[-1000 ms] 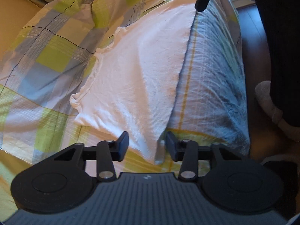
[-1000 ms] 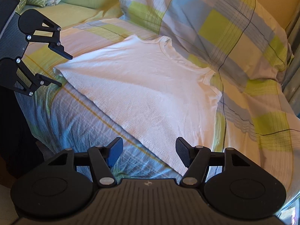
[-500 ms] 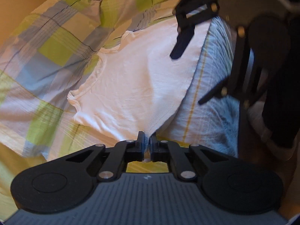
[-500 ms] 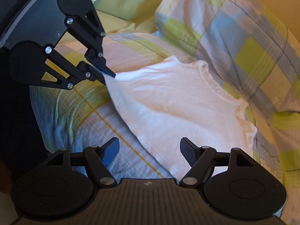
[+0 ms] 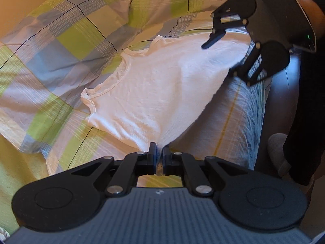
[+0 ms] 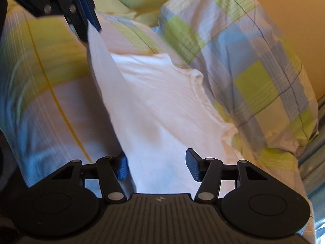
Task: Fold clothes
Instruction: 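Grasp the tank top hem with the left gripper while the right gripper grasps the hem, then lift the hem with both grippers and fold it over toward the straps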
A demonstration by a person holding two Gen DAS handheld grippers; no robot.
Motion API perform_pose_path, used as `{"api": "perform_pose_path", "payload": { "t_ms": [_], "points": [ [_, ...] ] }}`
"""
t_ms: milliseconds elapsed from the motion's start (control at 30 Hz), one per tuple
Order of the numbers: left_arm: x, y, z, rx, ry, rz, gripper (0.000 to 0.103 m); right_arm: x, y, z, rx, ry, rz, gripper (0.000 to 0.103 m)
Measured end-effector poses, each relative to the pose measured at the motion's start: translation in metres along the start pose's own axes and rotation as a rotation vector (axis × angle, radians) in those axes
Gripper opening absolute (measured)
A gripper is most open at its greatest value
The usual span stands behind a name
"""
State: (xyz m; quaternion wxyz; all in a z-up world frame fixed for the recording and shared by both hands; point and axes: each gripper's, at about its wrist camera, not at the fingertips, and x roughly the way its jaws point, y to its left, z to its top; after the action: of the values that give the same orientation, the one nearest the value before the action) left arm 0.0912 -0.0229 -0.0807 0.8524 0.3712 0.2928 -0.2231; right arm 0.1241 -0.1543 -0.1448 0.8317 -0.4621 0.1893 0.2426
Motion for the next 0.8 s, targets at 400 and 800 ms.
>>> {"api": "perform_pose_path", "payload": {
  "t_ms": [400,800],
  "points": [
    [0.027,-0.034,-0.005,0.113,0.042,0.031,0.027,0.007,-0.04,-0.05,-0.031,0.103,0.036,0.0],
    [0.04,-0.062,-0.003,0.351,0.01,0.092,0.026,-0.006,-0.075,-0.035,0.251,0.121,0.207,0.0]
  ]
}}
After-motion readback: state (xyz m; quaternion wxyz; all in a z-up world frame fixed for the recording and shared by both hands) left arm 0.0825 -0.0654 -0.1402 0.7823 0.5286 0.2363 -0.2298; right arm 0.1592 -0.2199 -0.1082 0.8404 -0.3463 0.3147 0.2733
